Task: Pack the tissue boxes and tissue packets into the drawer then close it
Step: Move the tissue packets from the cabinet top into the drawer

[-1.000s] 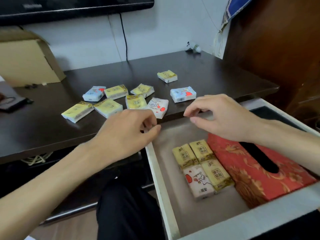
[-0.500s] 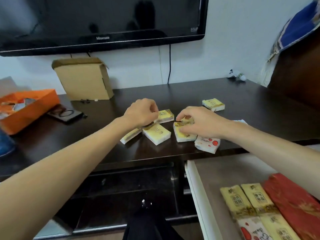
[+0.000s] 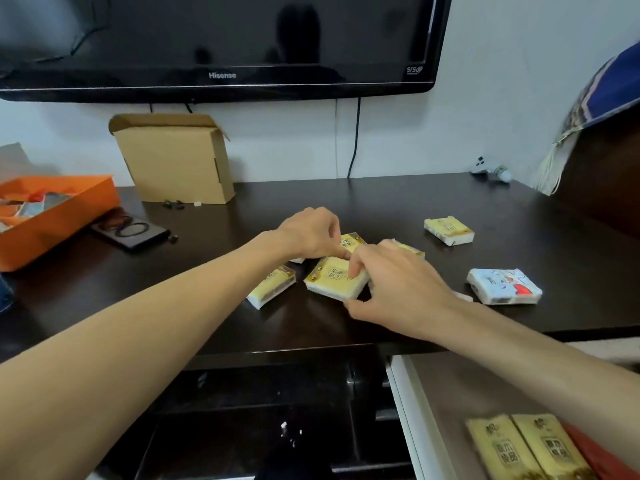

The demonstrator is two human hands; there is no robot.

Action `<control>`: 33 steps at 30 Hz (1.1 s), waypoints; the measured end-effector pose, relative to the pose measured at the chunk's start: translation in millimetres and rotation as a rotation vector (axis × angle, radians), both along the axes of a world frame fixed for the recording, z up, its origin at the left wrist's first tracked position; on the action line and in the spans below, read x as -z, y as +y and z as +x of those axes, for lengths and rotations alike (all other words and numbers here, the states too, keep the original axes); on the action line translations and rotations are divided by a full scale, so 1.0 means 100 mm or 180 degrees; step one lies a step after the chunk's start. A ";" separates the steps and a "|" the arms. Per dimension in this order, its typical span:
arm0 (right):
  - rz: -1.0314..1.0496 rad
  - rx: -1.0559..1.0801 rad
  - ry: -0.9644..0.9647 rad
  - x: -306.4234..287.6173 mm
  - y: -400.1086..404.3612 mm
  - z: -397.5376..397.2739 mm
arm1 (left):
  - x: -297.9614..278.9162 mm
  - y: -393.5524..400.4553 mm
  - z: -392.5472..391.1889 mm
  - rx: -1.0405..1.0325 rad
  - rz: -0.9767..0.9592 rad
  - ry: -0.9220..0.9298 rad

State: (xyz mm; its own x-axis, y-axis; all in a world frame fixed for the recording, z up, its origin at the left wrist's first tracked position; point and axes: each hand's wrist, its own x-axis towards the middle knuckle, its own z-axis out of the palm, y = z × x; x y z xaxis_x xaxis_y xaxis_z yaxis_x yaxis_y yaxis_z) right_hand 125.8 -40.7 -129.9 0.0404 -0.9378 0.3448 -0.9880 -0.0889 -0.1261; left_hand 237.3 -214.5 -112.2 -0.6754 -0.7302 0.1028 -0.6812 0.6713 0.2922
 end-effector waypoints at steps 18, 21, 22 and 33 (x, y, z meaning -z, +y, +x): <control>0.0762 0.0728 -0.1451 -0.17 -0.08 -1.20 | -0.03 0.11 0.14 0.0164 0.0145 -0.0433; 0.1255 0.0963 -0.0961 -0.15 -0.04 -1.10 | 0.09 0.10 0.14 0.0232 0.0231 -0.0580; 0.1270 0.1013 -0.0755 -0.13 -0.03 -1.06 | 0.11 0.10 0.13 0.0244 0.0204 -0.0559; 0.0151 0.0536 -0.1315 -0.33 0.36 -1.11 | -0.21 0.70 0.26 0.0433 -0.0055 0.0355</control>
State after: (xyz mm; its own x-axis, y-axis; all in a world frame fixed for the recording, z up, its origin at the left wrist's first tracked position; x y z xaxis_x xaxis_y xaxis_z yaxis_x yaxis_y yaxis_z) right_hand 14.8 -5.1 -97.2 -0.2461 -0.9347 0.2564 -0.8542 0.0842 -0.5131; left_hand 263.3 -144.3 -91.6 -0.7515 -0.6304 0.1943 -0.5479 0.7606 0.3484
